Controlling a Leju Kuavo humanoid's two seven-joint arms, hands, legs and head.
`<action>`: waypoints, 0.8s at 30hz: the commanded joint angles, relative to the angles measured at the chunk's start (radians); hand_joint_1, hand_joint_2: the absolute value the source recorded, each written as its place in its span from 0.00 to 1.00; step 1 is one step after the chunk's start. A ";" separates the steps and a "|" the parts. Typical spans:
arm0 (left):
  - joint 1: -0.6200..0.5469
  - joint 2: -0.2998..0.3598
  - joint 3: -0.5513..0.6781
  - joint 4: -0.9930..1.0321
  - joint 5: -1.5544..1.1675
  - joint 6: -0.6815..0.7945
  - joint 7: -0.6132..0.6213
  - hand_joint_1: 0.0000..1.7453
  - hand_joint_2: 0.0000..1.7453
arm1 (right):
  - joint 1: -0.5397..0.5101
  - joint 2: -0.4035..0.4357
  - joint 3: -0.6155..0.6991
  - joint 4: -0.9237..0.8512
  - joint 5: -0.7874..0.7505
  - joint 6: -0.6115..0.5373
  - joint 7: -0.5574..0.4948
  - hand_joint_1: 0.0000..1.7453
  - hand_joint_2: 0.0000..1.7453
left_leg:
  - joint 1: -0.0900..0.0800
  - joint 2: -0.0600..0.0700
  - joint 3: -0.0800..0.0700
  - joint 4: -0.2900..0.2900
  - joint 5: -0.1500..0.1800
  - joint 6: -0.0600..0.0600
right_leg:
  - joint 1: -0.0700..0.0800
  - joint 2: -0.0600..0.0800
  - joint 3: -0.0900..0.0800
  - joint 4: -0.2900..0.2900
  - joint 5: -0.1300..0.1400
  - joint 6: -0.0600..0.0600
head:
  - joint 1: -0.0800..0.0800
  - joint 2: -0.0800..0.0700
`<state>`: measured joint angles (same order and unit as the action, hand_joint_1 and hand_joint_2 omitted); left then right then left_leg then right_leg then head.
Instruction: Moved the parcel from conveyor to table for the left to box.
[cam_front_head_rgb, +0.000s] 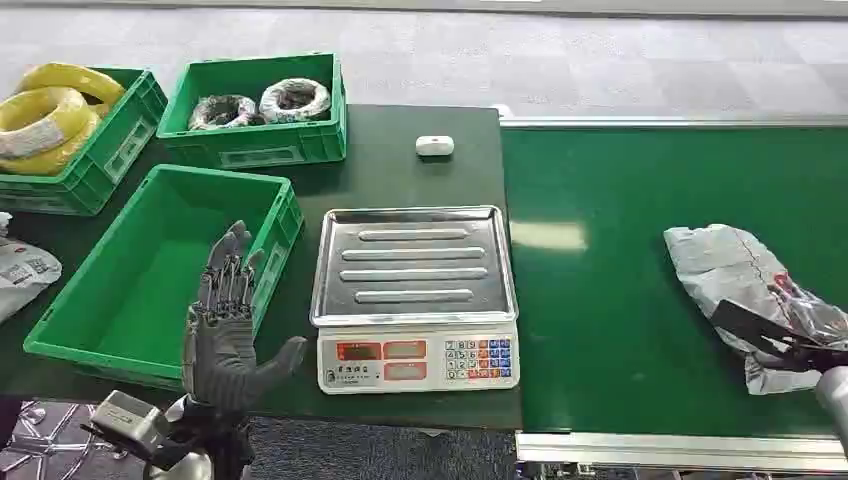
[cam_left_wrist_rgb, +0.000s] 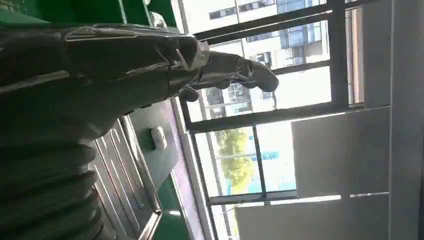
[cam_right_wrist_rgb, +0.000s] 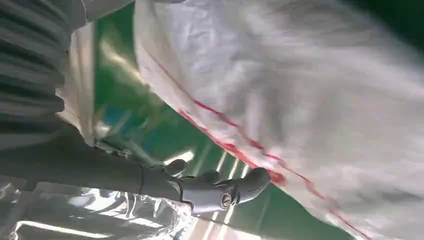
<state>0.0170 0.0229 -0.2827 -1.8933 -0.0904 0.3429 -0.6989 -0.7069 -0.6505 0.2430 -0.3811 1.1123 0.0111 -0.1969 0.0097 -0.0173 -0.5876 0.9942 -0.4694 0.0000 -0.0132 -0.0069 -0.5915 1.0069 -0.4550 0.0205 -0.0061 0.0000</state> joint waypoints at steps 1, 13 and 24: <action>-0.024 0.010 -0.021 0.030 -0.002 -0.013 0.001 0.00 1.00 | 0.139 -0.042 -0.039 0.003 -0.048 0.059 -0.024 0.00 1.00 | 0.000 0.000 0.007 -0.005 0.000 0.000 | 0.000 -0.001 0.007 -0.005 0.000 -0.001 | -0.001 0.000; 0.003 0.028 0.030 -0.001 0.014 -0.005 0.001 0.00 1.00 | 0.582 -0.055 -0.092 -0.487 -0.287 0.271 -0.091 0.00 1.00 | 0.002 0.001 0.005 -0.003 -0.002 0.000 | 0.002 0.000 0.006 -0.004 -0.002 -0.002 | -0.002 0.000; 0.070 0.050 0.019 -0.074 -0.013 0.039 0.001 0.00 1.00 | 0.511 0.019 0.058 -0.652 -0.295 0.323 -0.122 1.00 1.00 | 0.002 0.013 0.007 -0.003 -0.004 -0.001 | 0.002 0.011 0.004 -0.003 -0.001 -0.003 | -0.001 0.000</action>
<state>0.0630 0.0488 -0.2693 -1.9482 -0.0950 0.3666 -0.6989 -0.1862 -0.7134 0.1853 -0.8982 0.8110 0.3017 -0.3243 0.0106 -0.0096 -0.5835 0.9934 -0.4728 -0.0007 -0.0120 0.0001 -0.5899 1.0068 -0.4567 0.0193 -0.0069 0.0000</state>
